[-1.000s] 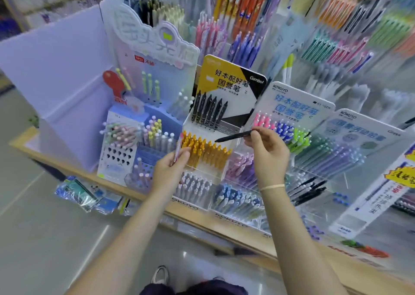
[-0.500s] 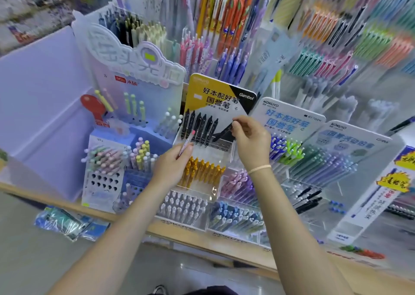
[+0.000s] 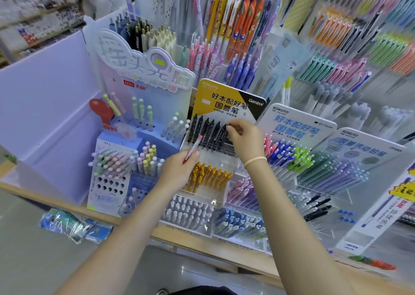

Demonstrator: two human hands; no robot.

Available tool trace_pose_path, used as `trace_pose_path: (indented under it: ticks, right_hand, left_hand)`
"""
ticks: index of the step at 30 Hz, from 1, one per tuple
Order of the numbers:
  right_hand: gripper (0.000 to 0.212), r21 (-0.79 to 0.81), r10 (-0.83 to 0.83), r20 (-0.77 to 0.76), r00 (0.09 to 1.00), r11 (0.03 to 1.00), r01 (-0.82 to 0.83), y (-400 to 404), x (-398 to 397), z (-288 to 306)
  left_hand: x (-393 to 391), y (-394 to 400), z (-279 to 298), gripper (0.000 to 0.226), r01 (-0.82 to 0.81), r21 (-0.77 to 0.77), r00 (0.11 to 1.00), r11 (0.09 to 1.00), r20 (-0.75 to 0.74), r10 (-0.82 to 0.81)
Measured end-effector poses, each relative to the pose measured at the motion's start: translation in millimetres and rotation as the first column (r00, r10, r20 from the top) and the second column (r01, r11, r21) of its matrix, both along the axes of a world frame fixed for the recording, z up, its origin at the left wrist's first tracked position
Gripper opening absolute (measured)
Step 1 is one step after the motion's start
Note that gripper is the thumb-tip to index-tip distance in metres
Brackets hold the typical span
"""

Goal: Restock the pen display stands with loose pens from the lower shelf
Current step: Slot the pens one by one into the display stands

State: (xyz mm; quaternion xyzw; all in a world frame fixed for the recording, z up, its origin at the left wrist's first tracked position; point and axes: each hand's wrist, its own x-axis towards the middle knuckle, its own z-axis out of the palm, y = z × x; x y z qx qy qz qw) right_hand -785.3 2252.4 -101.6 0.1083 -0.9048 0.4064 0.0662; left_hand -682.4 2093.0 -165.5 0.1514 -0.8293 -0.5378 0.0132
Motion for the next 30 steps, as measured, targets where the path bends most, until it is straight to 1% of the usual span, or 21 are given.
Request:
trace_pose_path:
  ticks: [5, 9, 10, 12, 13, 14, 15, 16, 17, 18, 19, 20, 21, 22, 23, 24, 25, 26, 28, 29, 30]
  right_hand:
    - [0.016, 0.056, -0.032, 0.017, 0.999, 0.998, 0.031, 1.0, -3.1, -5.4]
    - [0.015, 0.068, -0.027, 0.072, 0.997, 0.997, 0.022, -0.1, -7.9, -1.8]
    - [0.018, 0.095, -0.034, 0.053, 0.998, 0.995, 0.029, -0.5, -5.7, 0.0]
    - [0.022, 0.118, -0.068, -0.088, 0.994, 0.99, 0.079, -1.0, 6.1, 3.1]
    - [0.018, 0.084, -0.075, -0.167, 0.983, 0.992, 0.09, -1.3, 16.8, 5.4]
    - [0.012, 0.026, -0.057, -0.184, 0.981, 0.998, 0.062, -2.3, 29.5, 9.4]
    - [0.009, -0.046, -0.007, -0.104, 0.995, 0.999, 0.003, -3.9, 40.7, 13.2]
    - [0.01, -0.116, 0.07, 0.044, 0.997, 0.991, -0.065, -5.2, 50.7, 16.9]
    - [0.011, -0.178, 0.158, 0.195, 0.968, 0.976, -0.124, -4.6, 58.7, 18.3]
    - [0.012, -0.238, 0.225, 0.297, 0.928, 0.959, -0.156, -1.8, 65.5, 18.2]
    - [0.013, -0.303, 0.259, 0.35, 0.9, 0.941, -0.152, 3.4, 70.3, 16.8]
    - [0.013, -0.379, 0.265, 0.381, 0.886, 0.919, -0.112, 10.5, 74.0, 15.4]
    - [0.013, -0.466, 0.259, 0.406, 0.877, 0.884, -0.046, 18.6, 77.7, 14.3]
    - [0.013, -0.552, 0.252, 0.426, 0.869, 0.833, 0.029, 26.8, 81.4, 12.9]
    - [0.013, -0.623, 0.247, 0.442, 0.863, 0.776, 0.097, 35.5, 85.4, 10.9]
    - [0.011, -0.67, 0.24, 0.455, 0.857, 0.726, 0.152, 43.4, 89.6, 8.8]
    - [0.008, -0.689, 0.233, 0.469, 0.852, 0.7, 0.188, 50.4, 94.0, 5.8]
    - [0.007, -0.686, 0.23, 0.483, 0.845, 0.698, 0.203, 56.3, 99.3, 2.7]
    - [0.014, -0.647, 0.228, 0.507, 0.831, 0.738, 0.192, 65.6, 111.8, -4.5]
    - [0.017, -0.626, 0.229, 0.507, 0.831, 0.76, 0.172, 69.7, 118.1, -8.5]
    - [0.019, -0.613, 0.238, 0.498, 0.834, 0.777, 0.144, 73.5, 124.6, -11.8]
  left_hand:
    - [1.7, -0.5, 3.9, 0.036, 0.007, 0.009, 1.0, 1.0, -0.009, -0.007]
    - [0.8, -1.0, 5.6, 0.036, 0.011, -0.009, 1.0, 1.0, -0.012, -0.011]
    - [1.4, -1.1, 6.1, 0.034, 0.019, -0.006, 1.0, 1.0, -0.006, -0.019]
    - [3.4, -2.1, 7.3, 0.033, 0.043, 0.032, 0.999, 0.999, -0.013, -0.043]
    - [4.8, -2.4, 8.2, 0.033, 0.057, 0.055, 0.998, 0.997, -0.033, -0.055]
    - [6.9, -2.2, 11.0, 0.033, 0.074, 0.079, 0.996, 0.994, -0.056, -0.07]
    - [8.5, -1.3, 13.5, 0.032, 0.089, 0.11, 0.993, 0.99, -0.082, -0.08]
    - [10.7, 0.7, 17.4, 0.03, 0.111, 0.154, 0.991, 0.982, -0.098, -0.096]
    - [12.7, 3.5, 20.1, 0.029, 0.144, 0.189, 0.987, 0.971, -0.102, -0.126]
    - [15.0, 6.3, 22.7, 0.028, 0.189, 0.203, 0.98, 0.961, -0.107, -0.17]
    - [16.8, 10.1, 24.8, 0.025, 0.232, 0.204, 0.97, 0.951, -0.12, -0.211]
    - [18.0, 12.6, 26.2, 0.018, 0.258, 0.219, 0.963, 0.941, -0.13, -0.234]
    - [18.6, 14.0, 26.2, 0.011, 0.254, 0.268, 0.965, 0.929, -0.137, -0.224]
    - [19.2, 14.6, 25.1, 0.011, 0.218, 0.349, 0.974, 0.912, -0.134, -0.181]
    - [19.6, 15.2, 22.2, 0.014, 0.157, 0.454, 0.986, 0.877, -0.122, -0.113]
    - [20.6, 16.7, 20.4, 0.016, 0.09, 0.565, 0.994, 0.82, -0.103, -0.038]
    - [21.3, 19.9, 18.9, 0.017, 0.034, 0.665, 0.996, 0.746, -0.084, 0.03]
    - [22.1, 24.6, 19.0, 0.017, 0.002, 0.751, 0.995, 0.66, -0.069, 0.076]
    - [21.7, 37.7, 20.8, 0.015, -0.022, 0.875, 0.994, 0.484, -0.033, 0.105]
    - [21.4, 45.0, 22.6, 0.014, -0.022, 0.905, 0.995, 0.424, -0.021, 0.096]
    - [21.4, 52.1, 23.8, 0.013, -0.015, 0.921, 0.997, 0.39, -0.015, 0.074]
